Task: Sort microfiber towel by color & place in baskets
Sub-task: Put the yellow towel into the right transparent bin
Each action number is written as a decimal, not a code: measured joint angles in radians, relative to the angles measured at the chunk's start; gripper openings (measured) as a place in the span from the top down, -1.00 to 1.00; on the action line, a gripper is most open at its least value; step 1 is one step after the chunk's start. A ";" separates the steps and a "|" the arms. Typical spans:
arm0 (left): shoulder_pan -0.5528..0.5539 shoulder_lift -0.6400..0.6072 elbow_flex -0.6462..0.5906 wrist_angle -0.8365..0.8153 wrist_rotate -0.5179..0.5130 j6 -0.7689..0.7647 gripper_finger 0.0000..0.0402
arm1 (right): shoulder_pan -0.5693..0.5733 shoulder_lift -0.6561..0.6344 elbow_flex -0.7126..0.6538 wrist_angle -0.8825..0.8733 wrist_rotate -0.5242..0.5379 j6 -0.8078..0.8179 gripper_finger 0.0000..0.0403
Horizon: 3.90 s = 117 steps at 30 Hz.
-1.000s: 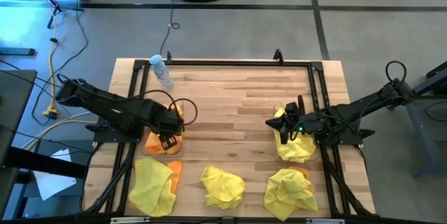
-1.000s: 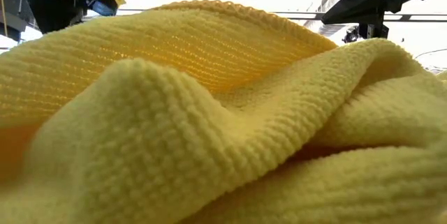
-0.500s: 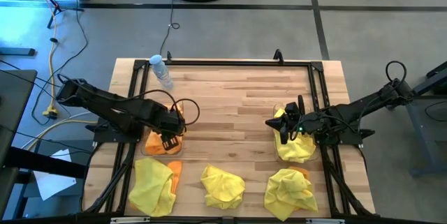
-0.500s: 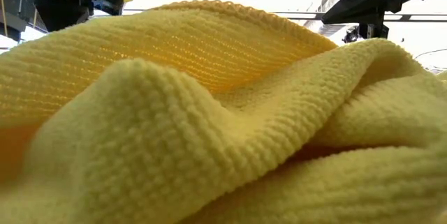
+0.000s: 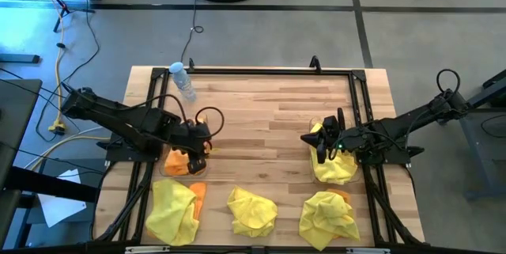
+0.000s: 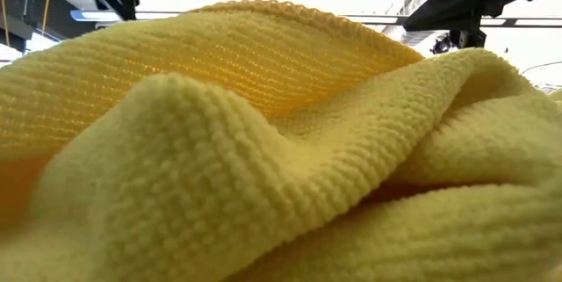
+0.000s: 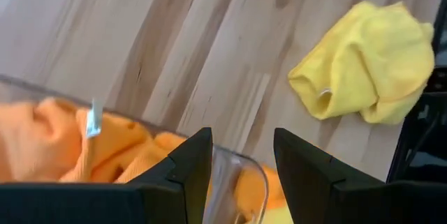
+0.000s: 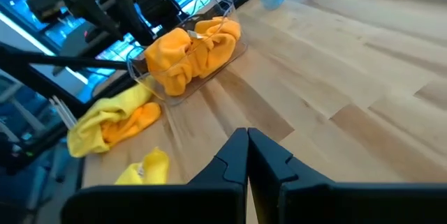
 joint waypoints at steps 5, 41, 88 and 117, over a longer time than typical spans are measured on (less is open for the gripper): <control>-0.005 0.026 0.000 0.053 -0.026 0.058 0.30 | 0.000 0.000 0.000 0.000 0.001 -0.099 1.00; -0.156 -0.092 -0.130 0.070 -0.032 0.285 0.76 | 0.215 0.778 1.125 -1.412 -0.289 0.700 1.00; -0.165 -0.451 -0.278 0.140 -0.121 0.120 0.76 | 0.574 1.054 0.898 -1.041 -0.591 1.334 -0.15; -0.164 -0.451 -0.278 0.137 -0.121 0.149 0.76 | 0.599 1.035 1.463 -1.479 0.205 1.217 0.98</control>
